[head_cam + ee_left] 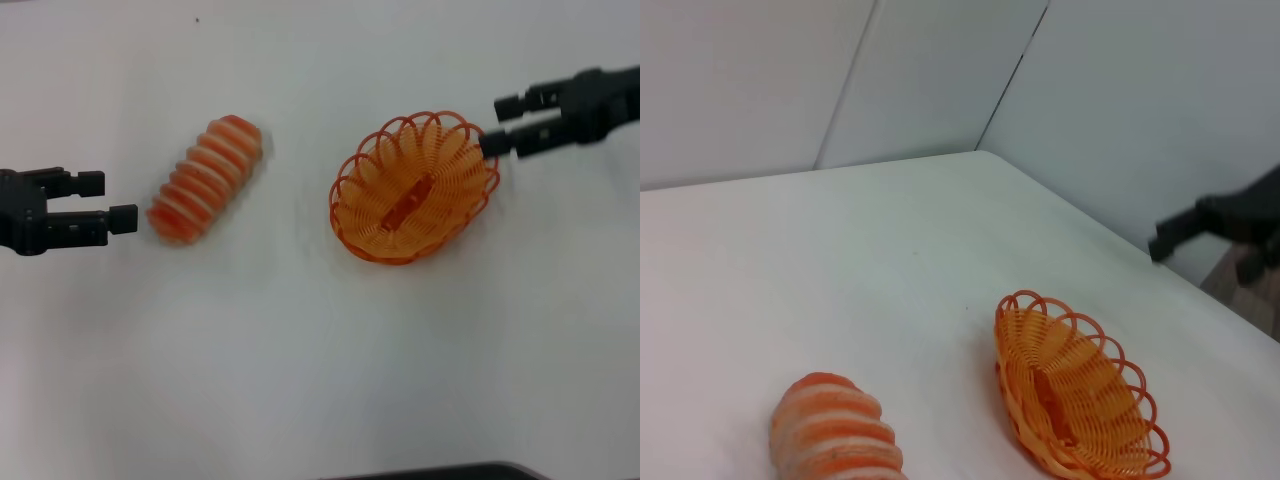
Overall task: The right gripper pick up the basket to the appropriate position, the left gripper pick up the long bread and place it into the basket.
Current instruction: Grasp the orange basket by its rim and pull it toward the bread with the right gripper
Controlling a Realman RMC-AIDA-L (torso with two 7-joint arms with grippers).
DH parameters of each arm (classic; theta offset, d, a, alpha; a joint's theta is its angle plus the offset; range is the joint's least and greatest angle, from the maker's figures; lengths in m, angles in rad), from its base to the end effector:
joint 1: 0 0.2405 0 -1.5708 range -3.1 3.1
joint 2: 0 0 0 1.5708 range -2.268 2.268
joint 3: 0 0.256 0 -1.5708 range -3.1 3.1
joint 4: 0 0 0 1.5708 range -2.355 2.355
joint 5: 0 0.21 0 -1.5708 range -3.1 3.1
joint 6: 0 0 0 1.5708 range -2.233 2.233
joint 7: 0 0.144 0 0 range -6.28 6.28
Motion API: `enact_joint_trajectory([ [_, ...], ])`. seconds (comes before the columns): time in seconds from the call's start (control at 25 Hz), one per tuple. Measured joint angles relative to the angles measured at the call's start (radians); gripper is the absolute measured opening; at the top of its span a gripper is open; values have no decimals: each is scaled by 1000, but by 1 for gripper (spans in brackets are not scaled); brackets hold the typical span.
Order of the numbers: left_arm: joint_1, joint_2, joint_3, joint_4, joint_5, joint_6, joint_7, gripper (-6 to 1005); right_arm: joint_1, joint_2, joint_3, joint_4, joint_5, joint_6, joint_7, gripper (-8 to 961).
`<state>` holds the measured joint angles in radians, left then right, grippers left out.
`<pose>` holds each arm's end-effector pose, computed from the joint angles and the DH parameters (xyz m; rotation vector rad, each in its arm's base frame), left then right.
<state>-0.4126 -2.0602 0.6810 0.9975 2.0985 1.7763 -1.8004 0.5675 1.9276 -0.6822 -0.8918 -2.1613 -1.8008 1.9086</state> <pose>-0.2728 0.3005 0.0560 -2.7370 -0.9745 -0.5540 0.2582 0.3382 0.0868 -2.7913 1.0250 0.4180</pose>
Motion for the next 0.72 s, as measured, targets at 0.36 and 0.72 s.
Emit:
enact_joint_trajectory([
  [0.36,-3,4,0,-1,0,-1,0,841,114,-8,-5,-154,-56,-38,200,915],
  [0.72,2,0,0,-2,0,-2,1,840,113,10,-40,-162,-199,-3,211,914],
])
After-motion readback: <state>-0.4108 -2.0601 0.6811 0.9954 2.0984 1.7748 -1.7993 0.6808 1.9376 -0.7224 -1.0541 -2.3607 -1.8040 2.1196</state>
